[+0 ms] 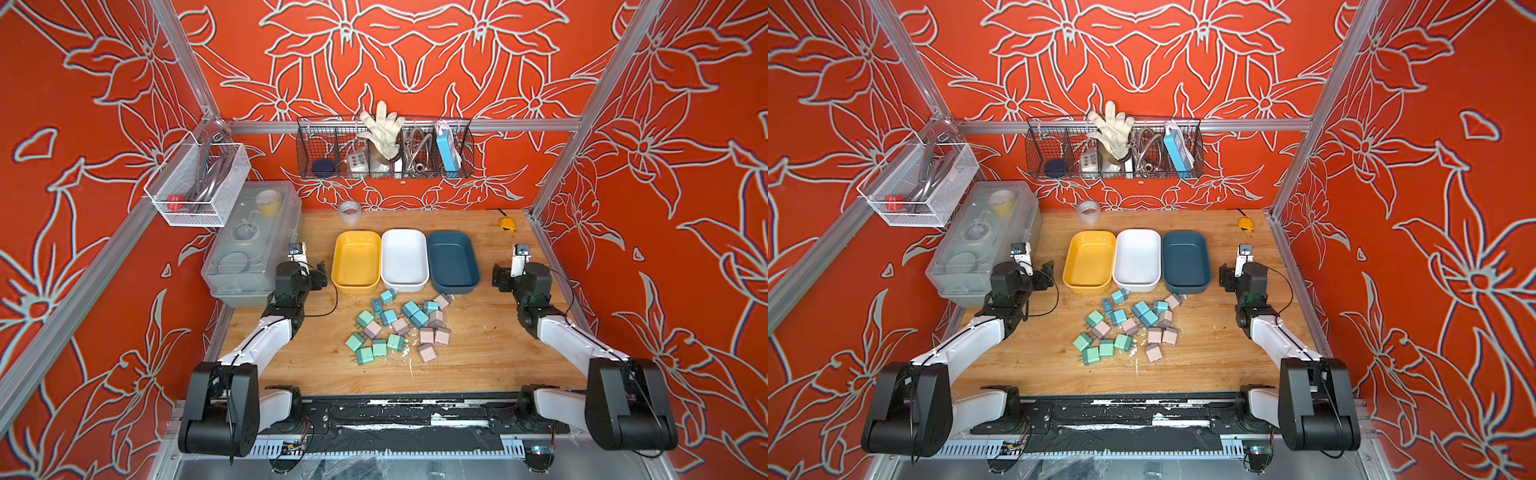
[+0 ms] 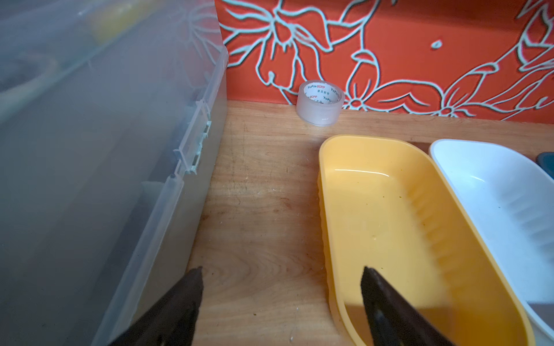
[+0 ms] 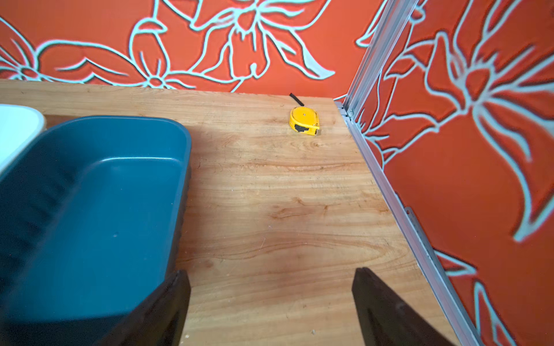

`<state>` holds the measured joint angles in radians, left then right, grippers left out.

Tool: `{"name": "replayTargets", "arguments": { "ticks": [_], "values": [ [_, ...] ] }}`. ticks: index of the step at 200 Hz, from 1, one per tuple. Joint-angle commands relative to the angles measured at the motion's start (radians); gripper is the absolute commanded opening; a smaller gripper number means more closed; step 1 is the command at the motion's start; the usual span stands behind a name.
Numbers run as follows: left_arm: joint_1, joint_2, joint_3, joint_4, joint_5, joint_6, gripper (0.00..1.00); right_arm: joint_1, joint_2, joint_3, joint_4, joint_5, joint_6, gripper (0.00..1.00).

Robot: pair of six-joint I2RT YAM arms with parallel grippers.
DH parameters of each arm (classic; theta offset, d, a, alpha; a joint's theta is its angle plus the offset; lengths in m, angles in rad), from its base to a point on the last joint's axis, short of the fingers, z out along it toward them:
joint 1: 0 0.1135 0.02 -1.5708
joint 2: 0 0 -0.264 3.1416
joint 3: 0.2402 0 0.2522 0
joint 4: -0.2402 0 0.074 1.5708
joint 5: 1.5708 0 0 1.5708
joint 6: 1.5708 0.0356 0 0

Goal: Place the plugs by color into the storage box
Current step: Pick up the plug from the center of the board.

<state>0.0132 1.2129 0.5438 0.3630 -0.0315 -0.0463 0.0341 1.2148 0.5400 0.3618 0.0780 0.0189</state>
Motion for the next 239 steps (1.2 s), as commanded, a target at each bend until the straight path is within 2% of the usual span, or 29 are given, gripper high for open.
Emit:
{"name": "replayTargets", "arguments": {
  "ticks": [1, 11, 26, 43, 75, 100, 128, 136, 146, 153, 196, 224, 239],
  "values": [
    [0.004, -0.029, 0.039, -0.115, 0.014, -0.074, 0.8, 0.004, -0.048, 0.067, -0.178, -0.022, 0.089, 0.87],
    [0.002, -0.041, 0.051, -0.146, 0.034, -0.114, 0.78, 0.004, -0.061, 0.087, -0.232, -0.041, 0.151, 0.84],
    [-0.004, -0.061, 0.068, -0.203, 0.061, -0.186, 0.76, 0.019, -0.078, 0.111, -0.322, -0.149, 0.278, 0.79],
    [-0.016, -0.078, 0.091, -0.281, 0.097, -0.264, 0.74, 0.096, -0.113, 0.13, -0.439, -0.17, 0.341, 0.77],
    [-0.113, -0.149, 0.138, -0.397, 0.122, -0.319, 0.73, 0.233, -0.185, 0.192, -0.649, -0.191, 0.33, 0.72],
    [-0.19, -0.215, 0.161, -0.454, 0.25, -0.36, 0.72, 0.268, -0.233, 0.252, -0.836, -0.24, 0.319, 0.7],
    [-0.268, -0.305, 0.17, -0.562, 0.405, -0.335, 0.74, 0.307, -0.259, 0.31, -1.037, -0.283, 0.33, 0.67],
    [-0.284, -0.319, 0.172, -0.594, 0.443, -0.321, 0.74, 0.322, -0.257, 0.32, -1.082, -0.291, 0.34, 0.61],
    [-0.303, -0.333, 0.173, -0.633, 0.483, -0.296, 0.73, 0.347, -0.255, 0.321, -1.118, -0.299, 0.355, 0.43],
    [-0.315, -0.341, 0.173, -0.654, 0.501, -0.277, 0.73, 0.366, -0.253, 0.32, -1.141, -0.3, 0.365, 0.38],
    [-0.387, -0.342, 0.177, -0.759, 0.619, -0.072, 0.69, 0.476, -0.236, 0.298, -1.233, -0.245, 0.422, 0.52],
    [-0.439, -0.34, 0.182, -0.808, 0.64, 0.061, 0.69, 0.52, -0.213, 0.278, -1.248, -0.233, 0.463, 0.62],
    [-0.473, -0.338, 0.181, -0.821, 0.639, 0.113, 0.69, 0.543, -0.199, 0.262, -1.238, -0.226, 0.49, 0.65]
  ]
}}
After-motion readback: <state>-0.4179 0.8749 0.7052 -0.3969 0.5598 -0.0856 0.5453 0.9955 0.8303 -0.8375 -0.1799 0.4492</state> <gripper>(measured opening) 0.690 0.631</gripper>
